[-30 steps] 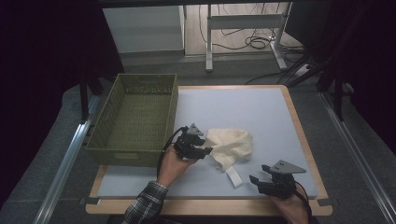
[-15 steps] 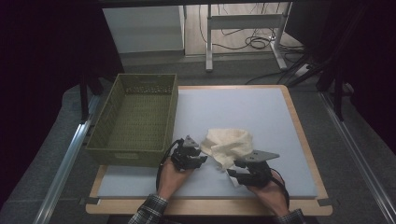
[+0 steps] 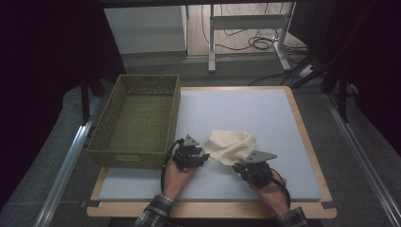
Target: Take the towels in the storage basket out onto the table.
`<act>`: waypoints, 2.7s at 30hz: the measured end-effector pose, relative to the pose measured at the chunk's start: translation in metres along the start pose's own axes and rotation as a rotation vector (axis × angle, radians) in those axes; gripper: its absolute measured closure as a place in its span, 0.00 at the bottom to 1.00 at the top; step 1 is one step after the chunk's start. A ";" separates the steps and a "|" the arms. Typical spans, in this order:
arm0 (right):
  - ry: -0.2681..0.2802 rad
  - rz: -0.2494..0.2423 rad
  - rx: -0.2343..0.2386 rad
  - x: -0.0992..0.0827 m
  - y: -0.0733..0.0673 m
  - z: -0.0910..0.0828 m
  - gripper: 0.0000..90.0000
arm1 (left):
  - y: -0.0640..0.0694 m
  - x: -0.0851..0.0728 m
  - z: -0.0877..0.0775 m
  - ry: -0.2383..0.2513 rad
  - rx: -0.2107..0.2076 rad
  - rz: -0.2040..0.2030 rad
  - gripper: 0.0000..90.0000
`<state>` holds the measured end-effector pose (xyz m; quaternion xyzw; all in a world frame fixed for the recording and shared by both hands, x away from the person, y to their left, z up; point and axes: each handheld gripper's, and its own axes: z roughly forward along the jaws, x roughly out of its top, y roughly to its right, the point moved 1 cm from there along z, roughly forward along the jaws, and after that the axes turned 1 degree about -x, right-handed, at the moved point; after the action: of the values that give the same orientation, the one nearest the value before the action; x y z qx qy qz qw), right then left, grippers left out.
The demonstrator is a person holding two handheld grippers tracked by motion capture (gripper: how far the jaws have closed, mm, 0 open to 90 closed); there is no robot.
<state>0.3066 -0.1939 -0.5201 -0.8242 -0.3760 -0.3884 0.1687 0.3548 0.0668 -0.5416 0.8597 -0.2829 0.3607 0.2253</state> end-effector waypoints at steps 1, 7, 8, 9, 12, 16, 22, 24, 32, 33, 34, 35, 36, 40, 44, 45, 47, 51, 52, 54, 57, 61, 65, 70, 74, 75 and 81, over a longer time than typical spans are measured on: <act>0.003 0.004 -0.005 -0.001 0.003 -0.005 0.95 | -0.001 0.002 0.003 -0.002 0.010 -0.002 0.62; 0.007 0.001 -0.062 -0.017 0.022 -0.043 0.94 | 0.000 0.007 0.016 -0.002 0.030 -0.024 0.63; 0.008 0.007 -0.072 -0.020 0.025 -0.048 0.94 | 0.001 0.007 0.017 -0.006 0.011 -0.018 0.69; 0.008 0.007 -0.072 -0.020 0.025 -0.048 0.94 | 0.001 0.007 0.017 -0.006 0.011 -0.018 0.78; 0.002 0.025 -0.102 -0.030 0.036 -0.061 0.94 | 0.008 0.009 0.018 -0.028 -0.013 0.033 0.96; -0.006 0.025 -0.122 -0.038 0.041 -0.072 0.94 | 0.011 0.012 0.011 -0.021 -0.003 0.059 0.97; -0.009 0.037 -0.131 -0.043 0.046 -0.080 0.94 | 0.000 0.021 0.010 0.011 0.040 0.012 0.68; -0.014 0.045 -0.131 -0.045 0.048 -0.079 0.94 | -0.002 0.021 0.017 -0.015 0.037 0.000 0.64; -0.022 0.052 -0.124 -0.051 0.049 -0.080 0.94 | 0.004 0.013 0.014 -0.037 -0.015 0.024 0.97; -0.018 0.053 -0.122 -0.052 0.049 -0.081 0.94 | 0.005 0.012 0.010 -0.033 -0.022 0.022 0.97; -0.011 0.054 -0.118 -0.052 0.050 -0.083 0.94 | 0.005 0.012 0.010 -0.033 -0.022 0.022 0.97; -0.005 0.058 -0.115 -0.052 0.050 -0.087 0.94 | 0.009 0.010 -0.001 -0.018 -0.032 0.027 0.97; -0.001 0.062 -0.116 -0.053 0.050 -0.088 0.94 | 0.011 0.009 -0.008 -0.012 -0.037 0.025 0.97; 0.005 0.071 -0.107 -0.055 0.050 -0.095 0.94 | 0.019 0.000 -0.024 -0.012 -0.036 0.034 0.97; -0.016 0.074 -0.072 -0.066 0.041 -0.097 0.93 | 0.030 -0.025 -0.044 -0.034 -0.044 0.036 0.97; -0.023 0.076 -0.064 -0.069 0.039 -0.097 0.93 | 0.032 -0.031 -0.047 -0.037 -0.048 0.032 0.97; -0.037 0.084 -0.051 -0.075 0.036 -0.095 0.92 | 0.034 -0.043 -0.051 -0.050 -0.061 0.020 0.97; -0.045 0.100 -0.032 -0.082 0.034 -0.095 0.86 | 0.035 -0.057 -0.051 -0.074 -0.076 0.012 0.90; -0.045 0.108 -0.033 -0.084 0.034 -0.099 0.79 | 0.034 -0.059 -0.052 -0.060 -0.080 0.008 0.81; -0.039 0.111 -0.040 -0.082 0.036 -0.106 0.76 | 0.029 -0.053 -0.054 -0.036 -0.052 0.001 0.69; -0.029 0.115 -0.045 -0.079 0.039 -0.114 0.74 | 0.026 -0.042 -0.055 -0.008 -0.048 0.006 0.62; -0.001 0.142 -0.065 -0.066 0.055 -0.120 0.72 | 0.027 -0.018 -0.048 0.011 -0.037 0.041 0.56; 0.023 0.152 -0.052 -0.049 0.068 -0.106 0.71 | 0.021 0.011 -0.028 0.014 -0.011 0.063 0.53; 0.021 0.134 -0.043 -0.021 0.082 -0.076 0.65 | 0.008 0.033 -0.008 0.008 -0.028 0.047 0.46; 0.016 0.138 -0.012 -0.005 0.089 -0.052 0.59 | 0.002 0.041 0.011 -0.019 -0.086 0.035 0.42; 0.015 0.142 0.001 -0.002 0.089 -0.045 0.58 | 0.004 0.040 0.015 -0.032 -0.094 0.040 0.43; -0.051 0.133 0.029 -0.003 0.083 -0.016 0.84 | 0.017 0.028 0.025 -0.079 -0.120 0.110 0.89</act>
<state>0.3593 -0.2587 -0.5108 -0.8546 -0.3302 -0.3496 0.1962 0.3722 0.0306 -0.5332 0.8414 -0.3594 0.3208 0.2450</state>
